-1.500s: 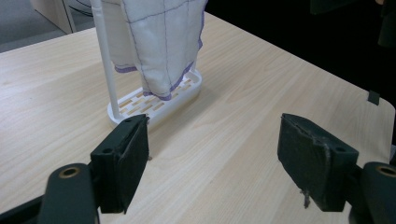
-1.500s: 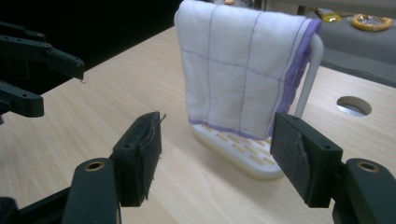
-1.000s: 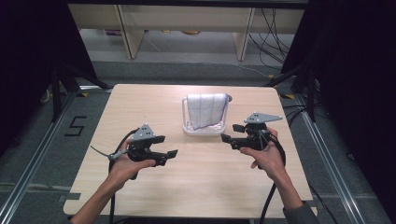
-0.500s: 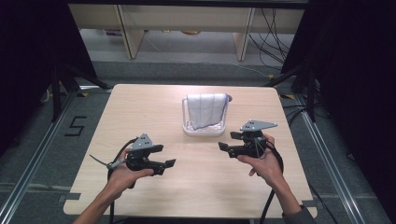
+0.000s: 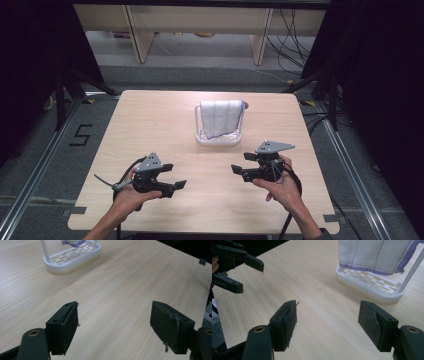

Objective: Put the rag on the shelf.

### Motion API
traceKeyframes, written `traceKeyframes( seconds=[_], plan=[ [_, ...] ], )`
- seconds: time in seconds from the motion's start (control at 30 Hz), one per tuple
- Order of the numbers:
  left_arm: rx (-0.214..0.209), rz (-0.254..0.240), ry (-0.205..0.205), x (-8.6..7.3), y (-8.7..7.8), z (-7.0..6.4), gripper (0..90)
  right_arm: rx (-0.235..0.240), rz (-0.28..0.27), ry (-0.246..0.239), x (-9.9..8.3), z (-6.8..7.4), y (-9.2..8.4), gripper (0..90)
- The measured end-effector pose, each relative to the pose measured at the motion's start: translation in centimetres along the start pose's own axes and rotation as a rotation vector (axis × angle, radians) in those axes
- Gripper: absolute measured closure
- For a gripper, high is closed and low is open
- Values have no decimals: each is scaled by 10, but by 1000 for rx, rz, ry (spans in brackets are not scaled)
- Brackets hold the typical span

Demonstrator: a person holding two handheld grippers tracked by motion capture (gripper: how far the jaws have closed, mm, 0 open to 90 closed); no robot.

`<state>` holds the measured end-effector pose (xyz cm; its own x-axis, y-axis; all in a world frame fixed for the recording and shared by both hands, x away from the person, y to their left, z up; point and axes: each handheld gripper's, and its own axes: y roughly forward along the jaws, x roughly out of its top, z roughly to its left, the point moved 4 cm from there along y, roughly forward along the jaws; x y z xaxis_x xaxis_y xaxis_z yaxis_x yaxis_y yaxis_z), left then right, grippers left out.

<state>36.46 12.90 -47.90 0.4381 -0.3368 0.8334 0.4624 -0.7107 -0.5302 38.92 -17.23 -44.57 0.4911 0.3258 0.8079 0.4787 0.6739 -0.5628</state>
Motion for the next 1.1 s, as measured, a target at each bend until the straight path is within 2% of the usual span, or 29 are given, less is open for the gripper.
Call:
traceKeyframes(
  seconds=[0.03, 0.07, 0.1, 0.13, 0.17, 0.2, 0.23, 0.3, 0.33, 0.4, 0.43, 0.47, 0.57, 0.6, 0.63, 0.67, 0.7, 0.77, 0.83, 0.87, 0.9, 0.93, 0.97, 1.0, 1.03, 1.07, 1.1],
  plan=[
    [0, 0, 0, 0, 0, 0, 226, 0, 0, 0, 0, 0, 0, 317],
    [1, -1, -8, -7, 0, 2, 225, -15, 15, 11, -5, 2, 1, 312],
    [1, -1, -8, -7, 0, 2, 225, -15, 15, 11, -5, 2, 1, 312],
    [3, 5, -10, -10, -1, 2, 225, 6, 13, 3, -6, 3, 3, 311],
    [3, 6, -20, -12, -1, 2, 225, 0, 27, 14, -9, 5, 3, 306],
    [5, 9, -14, -16, -3, 2, 225, -6, 25, 22, -11, 7, 5, 301],
    [3, 19, -11, -18, -5, 2, 225, 2, 17, 11, -13, 8, 7, 296],
    [6, 20, -11, -23, -6, 2, 226, -10, 28, 4, -16, 9, 8, 295],
    [9, 14, -12, -24, -6, 2, 226, -18, 31, -23, -17, 8, 8, 295],
    [13, 24, -9, -30, -9, 3, 225, 10, 22, 6, -21, 12, 11, 292],
    [17, 21, -23, -34, -9, 2, 226, -2, 38, 12, -23, 13, 10, 289],
    [21, 22, -28, -37, -9, 2, 226, 5, 51, 24, -29, 17, 11, 274],
    [19, 32, -36, -45, -8, 1, 225, 21, 52, 7, -35, 17, 13, 254],
    [21, 40, -32, -47, -8, 0, 225, 38, 64, 60, -38, 21, 13, 244],
    [25, 50, -22, -49, -9, 0, 225, 34, 55, 48, -40, 21, 13, 234],
    [23, 46, -30, -50, -8, -2, 226, 37, 63, 42, -41, 21, 12, 222],
    [23, 38, -40, -51, -8, -3, 225, 43, 46, 49, -42, 22, 13, 214],
    [16, 50, -37, -54, -8, -4, 225, 55, 41, 41, -44, 23, 12, 205],
    [18, 53, -33, -56, -8, -7, 225, 71, 58, 51, -48, 27, 10, 192],
    [15, 71, -14, -59, -10, -9, 226, 72, 70, 63, -53, 30, 10, 189],
    [15, 71, -14, -59, -10, -9, 225, 73, 61, 34, -55, 28, 11, 186],
    [17, 58, -23, -60, -10, -13, 225, 66, 75, 68, -58, 32, 10, 186],
    [17, 58, -23, -60, -10, -13, 225, 66, 75, 68, -58, 32, 10, 186],
    [10, 61, -20, -61, -10, -15, 225, 73, 80, 55, -61, 32, 11, 185],
    [12, 57, -25, -62, -10, -17, 226, 47, 90, 34, -65, 31, 10, 183],
    [6, 62, -22, -63, -11, -20, 226, 62, 99, 65, -70, 35, 10, 179],
    [6, 62, -22, -63, -11, -20, 226, 62, 99, 65, -70, 35, 10, 179]
  ],
)
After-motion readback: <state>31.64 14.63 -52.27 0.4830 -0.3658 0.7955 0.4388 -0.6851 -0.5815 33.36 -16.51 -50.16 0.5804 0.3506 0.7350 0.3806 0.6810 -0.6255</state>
